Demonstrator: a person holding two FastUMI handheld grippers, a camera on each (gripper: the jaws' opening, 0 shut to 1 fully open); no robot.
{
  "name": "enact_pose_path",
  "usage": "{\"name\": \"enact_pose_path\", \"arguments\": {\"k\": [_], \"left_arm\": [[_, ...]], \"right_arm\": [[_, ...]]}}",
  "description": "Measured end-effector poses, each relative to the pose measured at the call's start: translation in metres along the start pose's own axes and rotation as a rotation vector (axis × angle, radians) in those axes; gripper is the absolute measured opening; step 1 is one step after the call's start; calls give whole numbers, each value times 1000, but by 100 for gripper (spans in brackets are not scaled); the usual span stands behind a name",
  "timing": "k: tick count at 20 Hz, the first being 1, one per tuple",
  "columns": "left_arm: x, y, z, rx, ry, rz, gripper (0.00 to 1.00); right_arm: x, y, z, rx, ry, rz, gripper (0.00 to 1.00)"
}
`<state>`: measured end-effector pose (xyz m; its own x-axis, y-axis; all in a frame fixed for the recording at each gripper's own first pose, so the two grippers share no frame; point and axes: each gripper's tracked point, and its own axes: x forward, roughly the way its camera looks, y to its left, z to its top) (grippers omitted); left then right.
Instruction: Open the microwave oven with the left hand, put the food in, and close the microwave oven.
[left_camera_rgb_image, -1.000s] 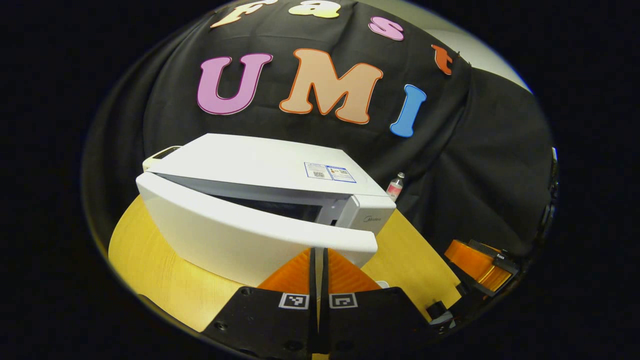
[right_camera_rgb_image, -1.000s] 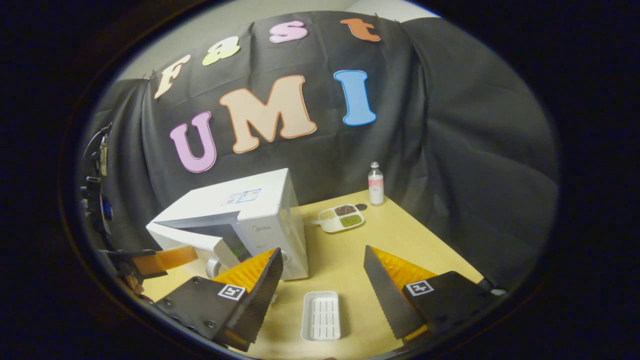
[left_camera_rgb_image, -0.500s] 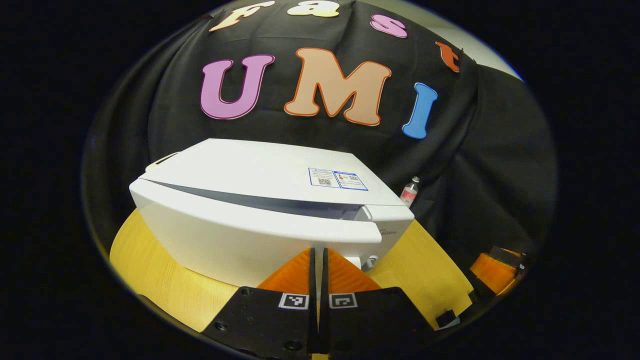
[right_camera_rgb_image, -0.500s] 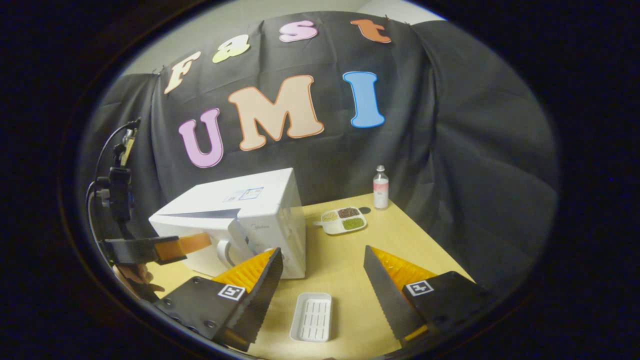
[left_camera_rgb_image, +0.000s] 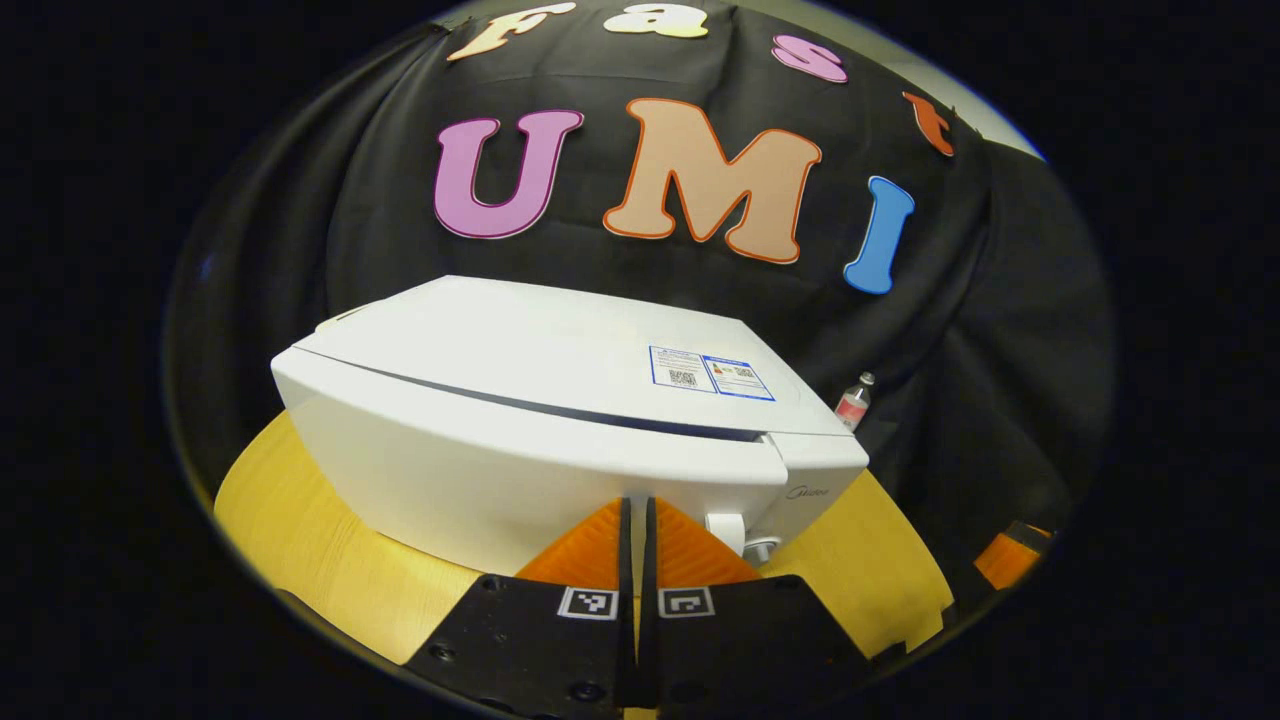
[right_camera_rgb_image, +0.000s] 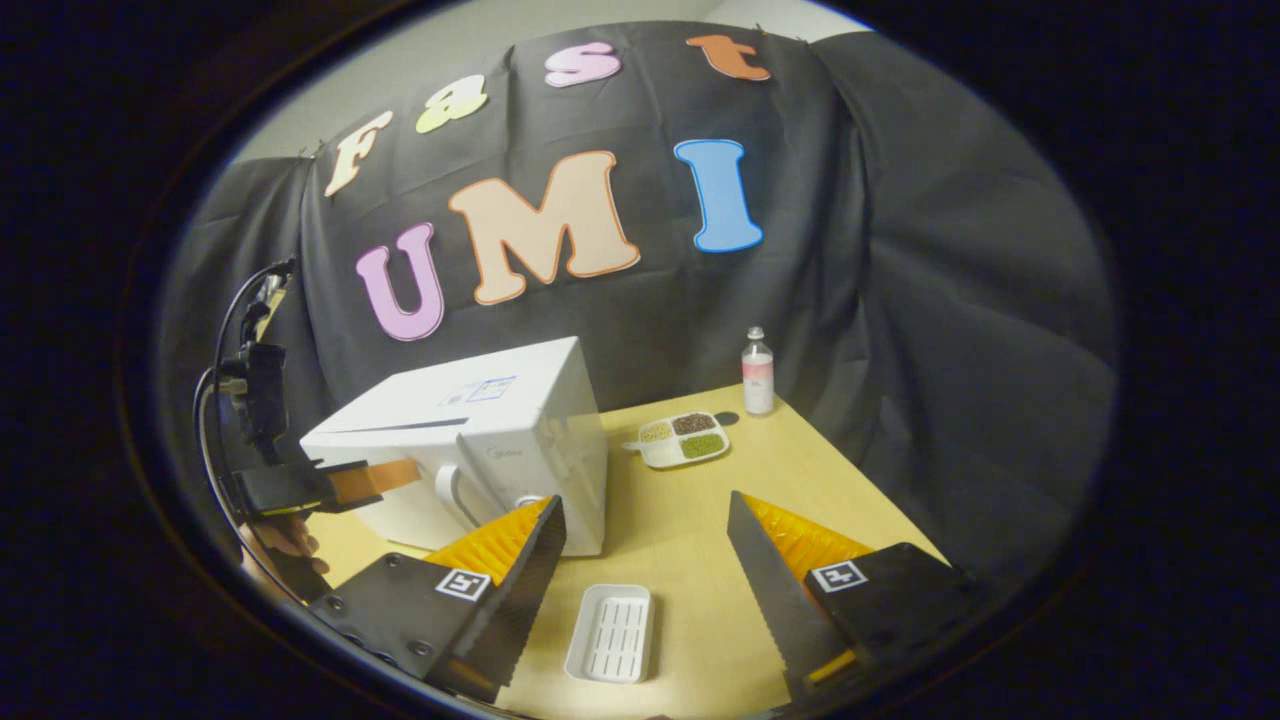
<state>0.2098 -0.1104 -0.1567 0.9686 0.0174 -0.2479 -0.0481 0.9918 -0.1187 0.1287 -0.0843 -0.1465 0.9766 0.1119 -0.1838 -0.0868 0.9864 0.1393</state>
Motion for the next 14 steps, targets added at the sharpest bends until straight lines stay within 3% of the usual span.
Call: {"name": "enact_pose_path", "arguments": {"k": [14], "left_arm": [[9,0,6,6,-21,6,1]], "right_arm": [[3,-4,-1,-9,9,-3,92]]}}
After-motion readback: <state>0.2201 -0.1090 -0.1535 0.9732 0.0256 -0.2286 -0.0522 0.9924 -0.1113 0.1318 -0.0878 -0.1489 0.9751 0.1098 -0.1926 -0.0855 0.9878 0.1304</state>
